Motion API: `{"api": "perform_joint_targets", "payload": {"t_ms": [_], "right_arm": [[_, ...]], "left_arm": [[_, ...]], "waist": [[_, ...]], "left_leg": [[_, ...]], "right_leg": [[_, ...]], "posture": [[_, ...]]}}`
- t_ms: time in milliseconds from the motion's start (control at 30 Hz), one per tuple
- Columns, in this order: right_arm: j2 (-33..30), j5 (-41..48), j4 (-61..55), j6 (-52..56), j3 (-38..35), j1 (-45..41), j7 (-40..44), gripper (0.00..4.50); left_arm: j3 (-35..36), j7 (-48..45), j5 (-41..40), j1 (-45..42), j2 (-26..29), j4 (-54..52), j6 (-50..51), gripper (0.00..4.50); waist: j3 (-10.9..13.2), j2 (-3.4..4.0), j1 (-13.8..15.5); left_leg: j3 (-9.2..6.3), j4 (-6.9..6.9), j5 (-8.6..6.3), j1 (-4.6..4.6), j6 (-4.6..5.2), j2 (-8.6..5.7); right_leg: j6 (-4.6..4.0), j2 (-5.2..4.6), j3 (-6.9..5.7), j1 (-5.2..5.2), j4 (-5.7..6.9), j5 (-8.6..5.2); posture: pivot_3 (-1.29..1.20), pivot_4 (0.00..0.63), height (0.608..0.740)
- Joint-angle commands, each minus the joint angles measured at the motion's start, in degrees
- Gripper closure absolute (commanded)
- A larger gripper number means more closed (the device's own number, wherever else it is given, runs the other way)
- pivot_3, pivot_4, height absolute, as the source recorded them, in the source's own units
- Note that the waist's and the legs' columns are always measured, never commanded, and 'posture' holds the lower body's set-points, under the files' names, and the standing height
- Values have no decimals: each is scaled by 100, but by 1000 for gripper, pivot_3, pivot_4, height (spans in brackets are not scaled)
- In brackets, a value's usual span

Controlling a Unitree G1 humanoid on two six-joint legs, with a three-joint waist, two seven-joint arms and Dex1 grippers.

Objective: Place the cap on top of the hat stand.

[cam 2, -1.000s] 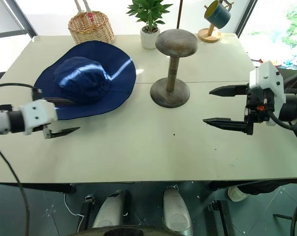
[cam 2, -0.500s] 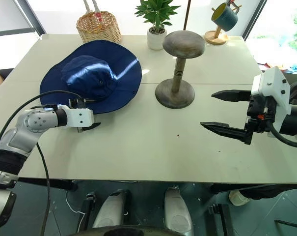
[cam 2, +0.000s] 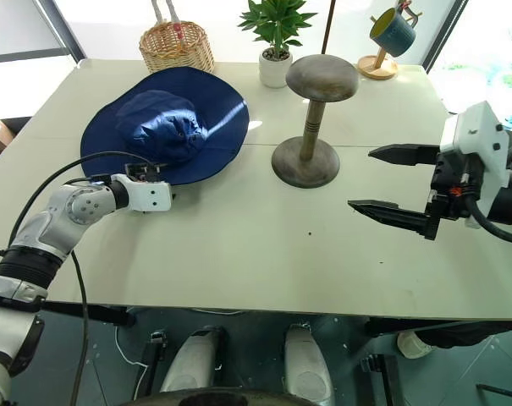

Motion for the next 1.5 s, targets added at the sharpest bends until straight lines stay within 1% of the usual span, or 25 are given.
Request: {"api": "perform_joint_targets", "payload": {"t_ms": [33,167,233,367,500,633,767,867,1033,1100,1300,1367,1433,1500], "right_arm": [[-59,39,-4,-145,-51,-119,-44,0],[-102,157,102,-44,-80,-163,-82,0],[-136,202,157,3,-128,-182,-60,0],[-171,16,214,-187,-151,-195,-74,0],[-249,-84,328,-306,-269,-160,24,0],[-333,-215,490,-428,-417,-122,60,0],[-343,-282,580,-497,-570,-86,70,0],[-316,-314,572,-535,-628,-39,61,0],[-252,-356,520,-589,-721,75,-14,0],[-252,-366,547,-602,-773,91,-41,0],[-242,-451,682,-660,-876,120,-115,0],[-225,-441,699,-637,-928,119,-153,0],[-223,-437,707,-617,-993,149,-154,0],[-224,-437,725,-597,-1069,183,-164,0]], "left_arm": [[86,-25,-45,-143,41,78,124,2421],[154,-128,-162,-270,96,185,131,4429],[239,-228,-314,-371,70,229,249,4429],[433,-462,-668,-664,-18,191,691,4429],[757,-921,-1306,-1321,-189,9,1581,4429],[1138,-1365,-2066,-2106,-489,-235,2847,4429],[1342,-1459,-2523,-3097,-786,-262,3832,4429],[1390,-1438,-2737,-3743,-1026,-174,4098,4429],[1390,-1474,-3064,-4656,-1447,-69,4215,4429],[1343,-1534,-3117,-4858,-1548,-54,4150,4429],[1239,-1461,-3085,-5427,-1955,396,3420,4429],[1089,-1589,-2995,-5435,-2042,375,2895,4429],[741,-1659,-2658,-5296,-2042,273,2021,4429],[227,-1616,-2055,-5089,-1916,239,795,4429]], "waist": [[1,-1,-1],[2,-3,7],[2,-3,16],[3,-5,17],[5,-7,22],[6,-10,23],[7,-10,8],[8,-12,1],[9,-11,-7],[11,-12,-13],[12,-11,-24],[12,-11,-25],[13,-11,-19],[12,-11,-7]], "left_leg": [[0,-1,0,-2,0,0],[0,0,0,-9,0,1],[0,0,0,-10,0,1],[0,1,0,-11,0,1],[-1,2,0,-15,0,0],[-2,2,0,-18,0,-1],[-6,2,0,-21,0,-2],[-9,1,0,-22,0,-3],[-10,0,0,-21,0,-4],[-9,0,0,-21,1,-4],[-10,-1,0,-20,0,-4],[-9,-1,0,-21,0,-5],[-10,-2,0,-21,0,-5],[-9,-4,0,-21,0,-5]], "right_leg": [[1,1,0,-3,0,0],[13,2,0,-7,0,6],[7,2,0,-7,-1,3],[2,2,0,-7,-1,0],[4,3,0,-8,-1,1],[21,2,0,-9,-2,6],[29,4,-1,-10,-2,6],[33,5,-1,-10,-2,4],[39,5,-1,-10,-2,1],[40,5,-1,-11,-3,1],[40,5,0,-11,-3,0],[40,4,0,-11,-3,-1],[39,4,0,-12,-3,-1],[39,4,1,-12,-4,-1]], "posture": [[0,150,740],[0,150,740],[0,150,740],[0,150,740],[0,150,740],[0,150,740],[0,150,740],[0,150,740],[0,150,740],[0,150,740],[0,150,740],[0,150,740],[0,150,740],[0,150,740]]}}
